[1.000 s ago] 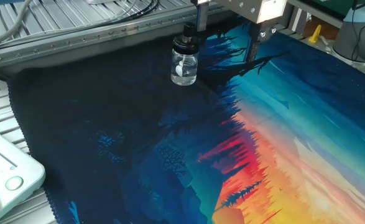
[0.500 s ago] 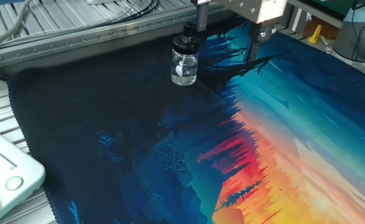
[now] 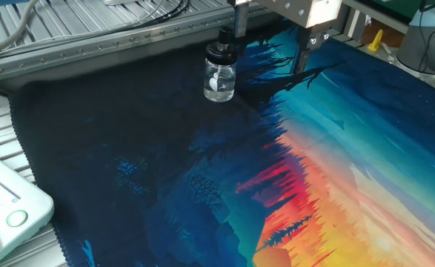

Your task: Unscrew the lid from the jar

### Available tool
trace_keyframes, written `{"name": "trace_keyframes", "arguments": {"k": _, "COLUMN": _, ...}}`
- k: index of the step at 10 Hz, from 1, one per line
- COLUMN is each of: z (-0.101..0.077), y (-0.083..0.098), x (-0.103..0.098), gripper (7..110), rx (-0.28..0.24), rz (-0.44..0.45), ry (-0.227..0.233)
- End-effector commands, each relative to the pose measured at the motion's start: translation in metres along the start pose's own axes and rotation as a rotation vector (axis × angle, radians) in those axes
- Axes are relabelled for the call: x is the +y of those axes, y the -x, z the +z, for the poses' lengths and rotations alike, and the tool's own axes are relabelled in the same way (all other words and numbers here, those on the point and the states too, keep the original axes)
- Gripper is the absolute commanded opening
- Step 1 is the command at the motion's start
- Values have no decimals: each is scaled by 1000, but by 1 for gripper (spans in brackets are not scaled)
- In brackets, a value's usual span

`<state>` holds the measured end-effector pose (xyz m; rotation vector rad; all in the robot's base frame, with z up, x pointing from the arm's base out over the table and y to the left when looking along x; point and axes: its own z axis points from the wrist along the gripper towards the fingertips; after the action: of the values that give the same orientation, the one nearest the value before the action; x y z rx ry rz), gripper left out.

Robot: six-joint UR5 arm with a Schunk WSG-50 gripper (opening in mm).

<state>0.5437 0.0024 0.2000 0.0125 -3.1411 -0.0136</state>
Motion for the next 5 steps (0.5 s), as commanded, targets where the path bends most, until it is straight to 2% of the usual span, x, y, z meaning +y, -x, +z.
{"name": "trace_keyframes", "arguments": {"k": 1, "z": 0, "y": -11, "x": 12, "gripper": 109, "rx": 47, "rz": 83, "ry": 38}}
{"name": "trace_keyframes", "arguments": {"k": 2, "z": -1, "y": -11, "x": 13, "gripper": 7, "rx": 50, "rz": 86, "ry": 35}}
{"name": "trace_keyframes", "arguments": {"k": 5, "z": -3, "y": -11, "x": 15, "gripper": 7, "rx": 56, "rz": 91, "ry": 29}}
